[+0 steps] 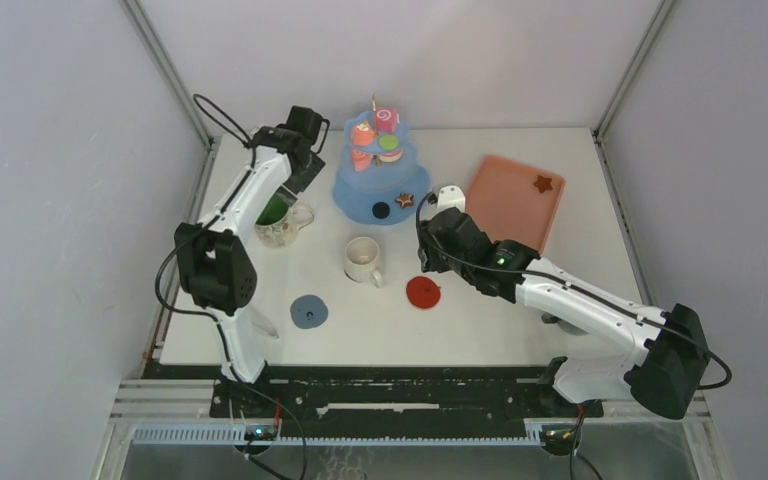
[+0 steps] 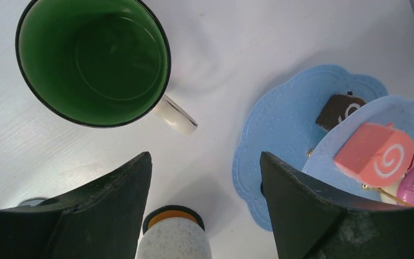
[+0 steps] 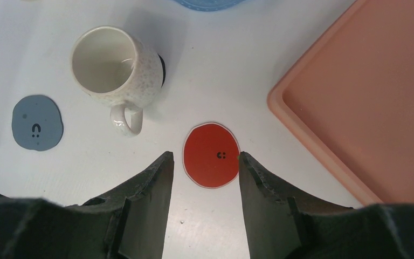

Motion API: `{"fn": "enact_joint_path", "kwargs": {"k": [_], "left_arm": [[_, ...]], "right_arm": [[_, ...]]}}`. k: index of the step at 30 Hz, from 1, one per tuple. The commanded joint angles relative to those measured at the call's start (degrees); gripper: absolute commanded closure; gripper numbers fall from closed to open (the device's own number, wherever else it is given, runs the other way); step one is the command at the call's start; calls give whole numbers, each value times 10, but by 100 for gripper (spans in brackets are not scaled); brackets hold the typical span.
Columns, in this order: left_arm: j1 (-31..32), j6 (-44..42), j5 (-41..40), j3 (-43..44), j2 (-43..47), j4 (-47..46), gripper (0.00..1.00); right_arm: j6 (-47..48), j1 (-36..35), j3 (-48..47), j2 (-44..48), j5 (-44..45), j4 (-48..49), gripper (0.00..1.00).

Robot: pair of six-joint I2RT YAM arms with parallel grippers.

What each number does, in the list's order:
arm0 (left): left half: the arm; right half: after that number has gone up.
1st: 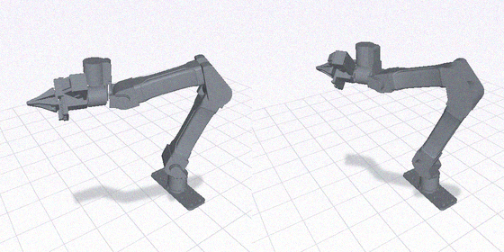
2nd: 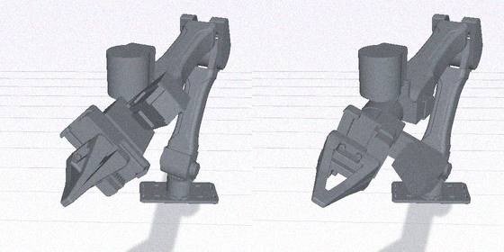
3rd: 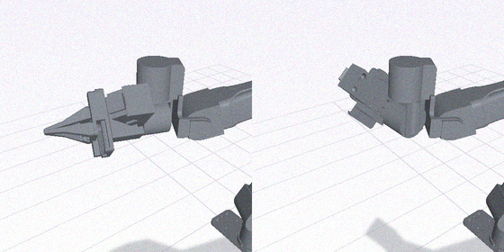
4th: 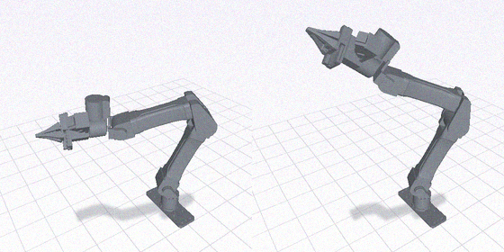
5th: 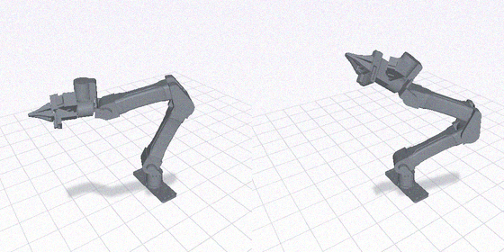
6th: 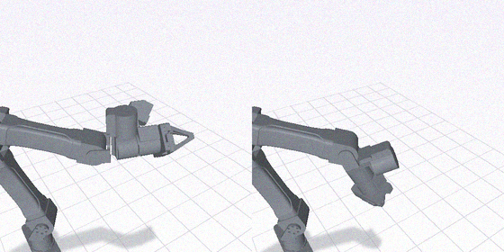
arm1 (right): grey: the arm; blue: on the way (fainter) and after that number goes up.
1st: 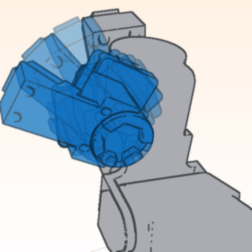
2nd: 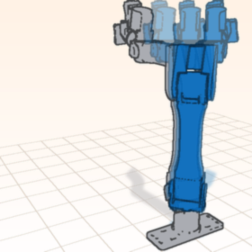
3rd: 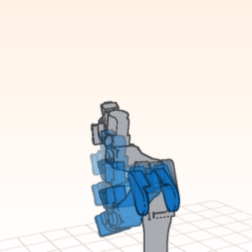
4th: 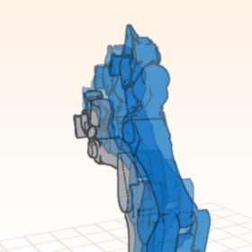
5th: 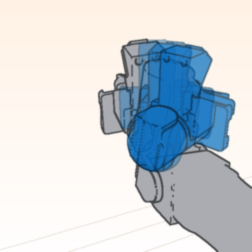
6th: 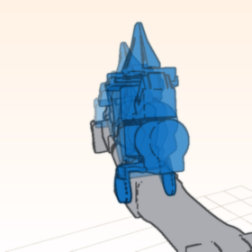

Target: Serve the afternoon tea

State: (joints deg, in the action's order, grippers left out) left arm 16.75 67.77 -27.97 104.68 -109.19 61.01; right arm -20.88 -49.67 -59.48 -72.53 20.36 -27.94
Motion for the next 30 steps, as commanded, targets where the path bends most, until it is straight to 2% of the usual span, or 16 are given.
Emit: {"fn": "enact_joint_path", "kwargs": {"k": [1, 6, 11, 15, 20, 22, 28, 30], "left_arm": [[-5, 29, -17, 49, -23, 30, 22], [-15, 38, -71, 80, -21, 79, 18], [-35, -16, -66, 63, -19, 54, 16], [-52, -91, -25, 74, -58, 36, 21], [-53, -148, -13, 68, -80, 17, 28], [-54, -168, -5, 67, -86, 9, 34], [-54, -233, 18, 33, -78, -42, 71], [-55, -263, 31, 19, -72, -62, 74]], "right_arm": [[5, 3, 2, 12, -5, 14, 45], [-3, 2, 3, 17, -3, 4, 45], [-5, 2, 10, 13, -15, 14, 45], [-5, 0, 10, 7, -21, 22, 45], [-9, -1, 10, 5, -20, 20, 45], [-9, -2, 11, 4, -20, 20, 45], [-10, -2, 10, 4, -17, 19, 46], [-10, -2, 10, 3, -19, 20, 46]]}}
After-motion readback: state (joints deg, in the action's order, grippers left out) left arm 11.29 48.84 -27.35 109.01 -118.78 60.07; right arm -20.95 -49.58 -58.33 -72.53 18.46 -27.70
